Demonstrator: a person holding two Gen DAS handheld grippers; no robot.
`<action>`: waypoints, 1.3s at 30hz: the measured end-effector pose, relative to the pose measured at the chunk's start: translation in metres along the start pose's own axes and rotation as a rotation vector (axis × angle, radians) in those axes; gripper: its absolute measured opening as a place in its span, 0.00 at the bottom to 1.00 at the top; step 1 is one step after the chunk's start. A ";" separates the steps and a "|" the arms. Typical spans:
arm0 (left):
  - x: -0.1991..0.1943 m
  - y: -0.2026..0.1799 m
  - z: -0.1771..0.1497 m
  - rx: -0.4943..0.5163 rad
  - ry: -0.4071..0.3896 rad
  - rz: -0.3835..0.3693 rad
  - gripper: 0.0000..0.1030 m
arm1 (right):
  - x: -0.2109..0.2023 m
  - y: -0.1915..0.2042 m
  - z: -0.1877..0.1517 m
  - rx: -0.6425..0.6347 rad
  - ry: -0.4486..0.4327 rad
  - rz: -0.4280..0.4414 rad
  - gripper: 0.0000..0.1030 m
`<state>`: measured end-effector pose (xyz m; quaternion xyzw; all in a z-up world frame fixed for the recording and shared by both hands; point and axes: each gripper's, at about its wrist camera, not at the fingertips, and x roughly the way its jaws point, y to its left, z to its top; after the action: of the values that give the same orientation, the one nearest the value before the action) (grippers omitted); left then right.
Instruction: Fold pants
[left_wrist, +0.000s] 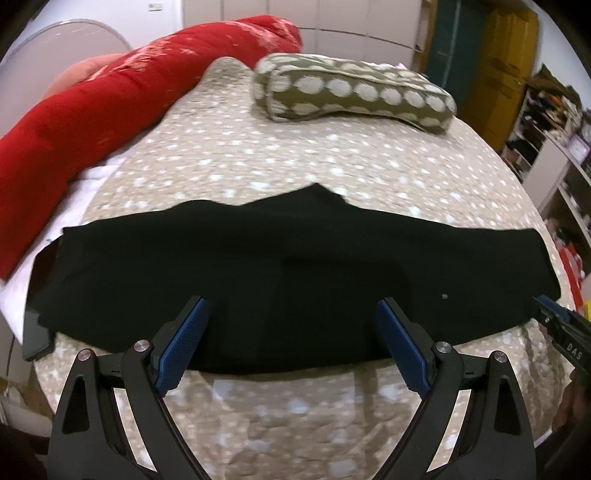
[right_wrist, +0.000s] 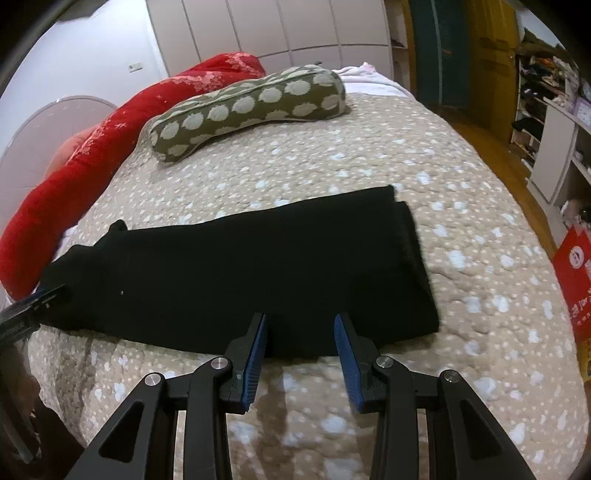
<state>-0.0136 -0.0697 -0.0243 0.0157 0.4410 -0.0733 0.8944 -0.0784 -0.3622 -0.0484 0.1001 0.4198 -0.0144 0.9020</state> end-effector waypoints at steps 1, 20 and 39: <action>0.002 -0.007 0.002 0.008 0.006 -0.010 0.89 | 0.000 -0.001 0.000 0.001 0.002 -0.001 0.35; 0.008 -0.083 0.029 0.153 0.014 -0.139 0.89 | -0.021 -0.021 0.009 0.011 -0.026 -0.054 0.39; 0.058 -0.175 0.077 0.269 0.116 -0.378 0.89 | -0.023 -0.075 -0.014 0.207 -0.007 0.097 0.47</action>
<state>0.0563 -0.2569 -0.0168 0.0560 0.4732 -0.2967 0.8276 -0.1120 -0.4342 -0.0521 0.2130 0.4076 -0.0145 0.8879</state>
